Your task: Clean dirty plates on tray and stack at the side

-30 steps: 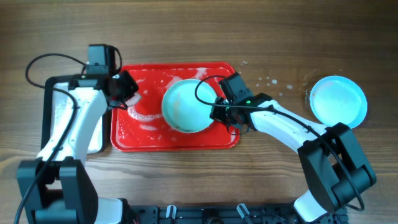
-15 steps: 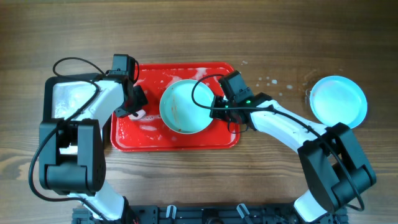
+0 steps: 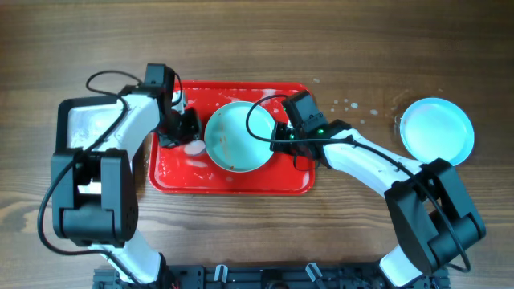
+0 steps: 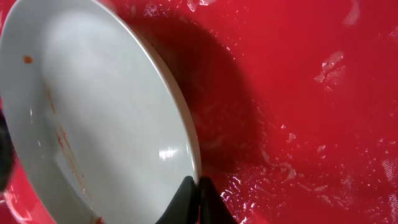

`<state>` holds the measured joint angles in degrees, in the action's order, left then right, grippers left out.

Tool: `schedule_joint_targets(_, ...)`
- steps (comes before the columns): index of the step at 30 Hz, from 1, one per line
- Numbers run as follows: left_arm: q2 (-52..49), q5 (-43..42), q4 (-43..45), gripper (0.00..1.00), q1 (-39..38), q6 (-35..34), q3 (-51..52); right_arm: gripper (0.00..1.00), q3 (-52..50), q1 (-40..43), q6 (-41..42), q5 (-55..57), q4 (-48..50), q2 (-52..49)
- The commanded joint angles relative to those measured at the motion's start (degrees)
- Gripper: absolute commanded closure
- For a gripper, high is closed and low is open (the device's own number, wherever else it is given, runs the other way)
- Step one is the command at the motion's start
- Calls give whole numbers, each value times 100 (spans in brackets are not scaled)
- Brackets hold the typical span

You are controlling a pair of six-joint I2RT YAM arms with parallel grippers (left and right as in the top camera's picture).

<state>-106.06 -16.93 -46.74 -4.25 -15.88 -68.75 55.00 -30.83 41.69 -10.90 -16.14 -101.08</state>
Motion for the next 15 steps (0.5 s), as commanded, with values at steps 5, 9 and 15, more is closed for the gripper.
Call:
schedule_joint_targets(5,627,-114,2,96,-129,686,-352,96,136,-9,-269,-164,140,-107)
schedule_joint_targets(9,354,494,267,96,-640,1056,-348,96,136,-9,-269,-184,155,-138)
schedule_joint_targets(15,-280,1471,673,96,-1121,474,-348,96,136,-9,-254,-184,155,-157)
